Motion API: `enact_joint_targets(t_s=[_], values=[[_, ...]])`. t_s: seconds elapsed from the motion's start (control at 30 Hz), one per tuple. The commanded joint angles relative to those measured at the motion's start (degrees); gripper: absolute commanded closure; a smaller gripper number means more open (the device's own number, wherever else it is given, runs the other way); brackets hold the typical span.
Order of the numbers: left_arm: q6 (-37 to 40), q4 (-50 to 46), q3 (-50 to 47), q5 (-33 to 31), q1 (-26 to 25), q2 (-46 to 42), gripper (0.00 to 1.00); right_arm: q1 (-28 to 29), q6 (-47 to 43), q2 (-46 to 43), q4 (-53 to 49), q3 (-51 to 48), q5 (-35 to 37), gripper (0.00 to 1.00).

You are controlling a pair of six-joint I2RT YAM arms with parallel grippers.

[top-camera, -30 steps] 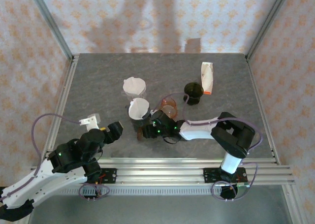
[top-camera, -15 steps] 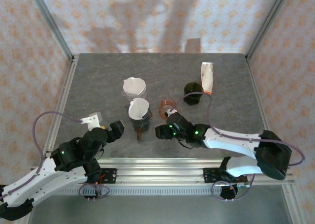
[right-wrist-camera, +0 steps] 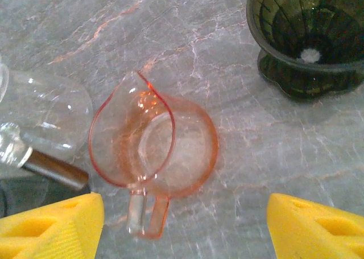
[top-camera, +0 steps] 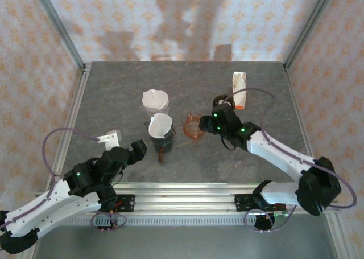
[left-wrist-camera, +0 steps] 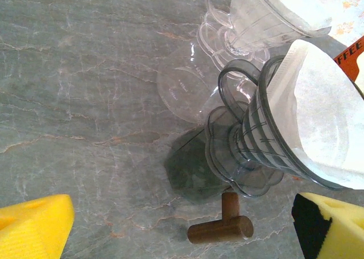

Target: Place the coffee filter in the dripper

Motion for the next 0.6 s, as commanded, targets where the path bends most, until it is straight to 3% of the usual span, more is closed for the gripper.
enact_joint_targets(t_s=[0.0, 0.17, 0.57], values=[[0.11, 1.06, -1.0, -0.47, 0.4, -0.44, 0.0, -0.84, -1.35, 5.21, 0.83, 3.58, -1.44, 0.24], [0.02, 1.13, -0.91, -0.3, 0.41, -0.31, 0.0, -1.95, -0.92, 12.98, 0.69, 7.98, -1.44, 0.29], [0.06, 1.64, -0.74, 0.9, 0.43, -1.47, 0.0, -2.3, -1.78, 20.84, -1.92, 11.16, -3.42, 0.6]])
